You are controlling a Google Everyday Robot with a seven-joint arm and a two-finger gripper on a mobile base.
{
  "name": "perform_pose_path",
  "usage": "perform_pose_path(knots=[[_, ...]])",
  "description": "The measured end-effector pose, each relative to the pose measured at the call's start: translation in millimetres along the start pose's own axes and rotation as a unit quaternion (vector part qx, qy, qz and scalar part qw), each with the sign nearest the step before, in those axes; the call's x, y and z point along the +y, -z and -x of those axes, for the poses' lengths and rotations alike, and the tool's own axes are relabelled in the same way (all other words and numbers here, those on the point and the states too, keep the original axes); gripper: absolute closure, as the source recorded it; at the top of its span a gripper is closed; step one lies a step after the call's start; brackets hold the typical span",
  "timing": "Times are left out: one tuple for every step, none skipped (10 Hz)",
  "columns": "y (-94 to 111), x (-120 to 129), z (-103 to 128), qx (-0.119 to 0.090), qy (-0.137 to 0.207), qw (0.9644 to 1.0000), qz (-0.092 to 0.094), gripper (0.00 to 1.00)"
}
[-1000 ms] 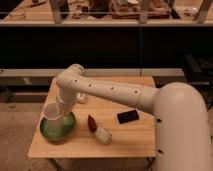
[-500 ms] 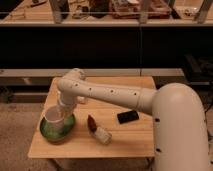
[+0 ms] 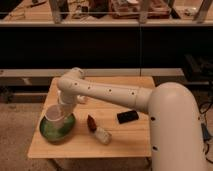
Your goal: Place the ceramic cup in the ceramic bowl
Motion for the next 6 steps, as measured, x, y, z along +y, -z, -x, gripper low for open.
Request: perform_pose_path(knots=[[-6.3,1.4,4.1,-0.004,0.001,1.0000,-0.001,0.73],[-16.0,8.5,3.5,-0.001,0.000,1.0000,0.003,0.73],[-19.3,7.5,1.5,-0.001,0.002,1.0000,0.005,0.73],[-19.8,3.4,-0.7,-0.001,-0.002,1.0000,0.005,0.73],[-12.5,3.7,-1.9,-0.002,-0.008,0.9999,0.011,0.72],[-4.8,1.5,-1.1,-0.002,-0.007,0.9999,0.014,0.66]])
